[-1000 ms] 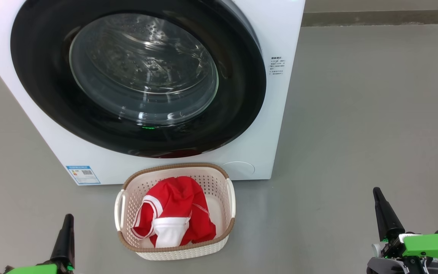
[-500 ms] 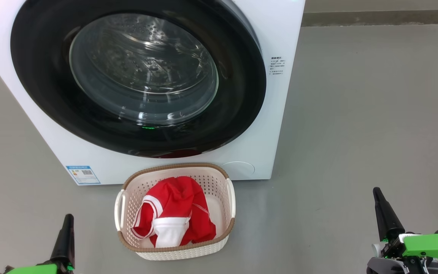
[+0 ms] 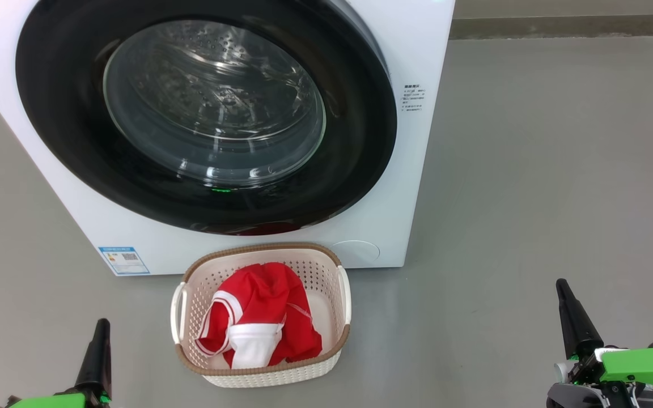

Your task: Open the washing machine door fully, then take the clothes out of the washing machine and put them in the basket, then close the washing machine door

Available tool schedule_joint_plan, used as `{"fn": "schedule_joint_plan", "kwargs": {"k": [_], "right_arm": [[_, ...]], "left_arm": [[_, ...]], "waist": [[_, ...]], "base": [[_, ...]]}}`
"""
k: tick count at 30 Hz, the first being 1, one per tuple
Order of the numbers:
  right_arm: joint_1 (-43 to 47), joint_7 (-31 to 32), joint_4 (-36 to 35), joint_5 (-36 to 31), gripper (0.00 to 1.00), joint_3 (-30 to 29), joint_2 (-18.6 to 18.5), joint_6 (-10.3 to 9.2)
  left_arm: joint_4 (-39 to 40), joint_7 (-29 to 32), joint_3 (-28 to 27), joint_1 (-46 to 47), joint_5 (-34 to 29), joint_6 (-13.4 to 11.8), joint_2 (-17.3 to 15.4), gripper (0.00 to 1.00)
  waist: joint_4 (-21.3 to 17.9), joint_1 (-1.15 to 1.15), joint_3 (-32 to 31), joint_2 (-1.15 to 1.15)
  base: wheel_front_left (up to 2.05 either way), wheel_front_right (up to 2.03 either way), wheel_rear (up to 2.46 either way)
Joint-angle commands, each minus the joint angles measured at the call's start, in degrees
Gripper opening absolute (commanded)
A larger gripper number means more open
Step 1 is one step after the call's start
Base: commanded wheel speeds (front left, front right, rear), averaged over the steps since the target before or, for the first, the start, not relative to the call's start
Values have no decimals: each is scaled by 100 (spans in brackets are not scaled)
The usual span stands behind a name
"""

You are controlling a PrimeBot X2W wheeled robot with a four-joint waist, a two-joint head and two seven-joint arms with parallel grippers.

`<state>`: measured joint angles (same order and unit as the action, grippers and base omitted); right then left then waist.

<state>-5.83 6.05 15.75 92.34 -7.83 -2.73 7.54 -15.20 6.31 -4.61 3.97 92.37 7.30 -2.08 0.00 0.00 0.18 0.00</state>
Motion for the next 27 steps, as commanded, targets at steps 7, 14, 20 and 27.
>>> {"fn": "schedule_joint_plan", "kwargs": {"k": [7,14,20,27], "right_arm": [[-36,48,-172,-21,0,126,-16,-5],[-36,48,-172,-21,0,126,-16,-5],[-36,48,-172,-21,0,126,-16,-5],[-36,48,-172,-22,0,125,-16,-5]], "left_arm": [[116,22,-197,222,-25,19,-80,0],[116,22,-197,222,-25,19,-80,0],[116,22,-197,222,-25,19,-80,0],[116,22,-197,222,-25,19,-80,0]], "waist": [[0,0,0,0],[0,0,0,0],[0,0,0,0],[0,0,0,0]], "base": [[0,0,0],[0,0,0],[0,0,0],[0,0,0]]}}
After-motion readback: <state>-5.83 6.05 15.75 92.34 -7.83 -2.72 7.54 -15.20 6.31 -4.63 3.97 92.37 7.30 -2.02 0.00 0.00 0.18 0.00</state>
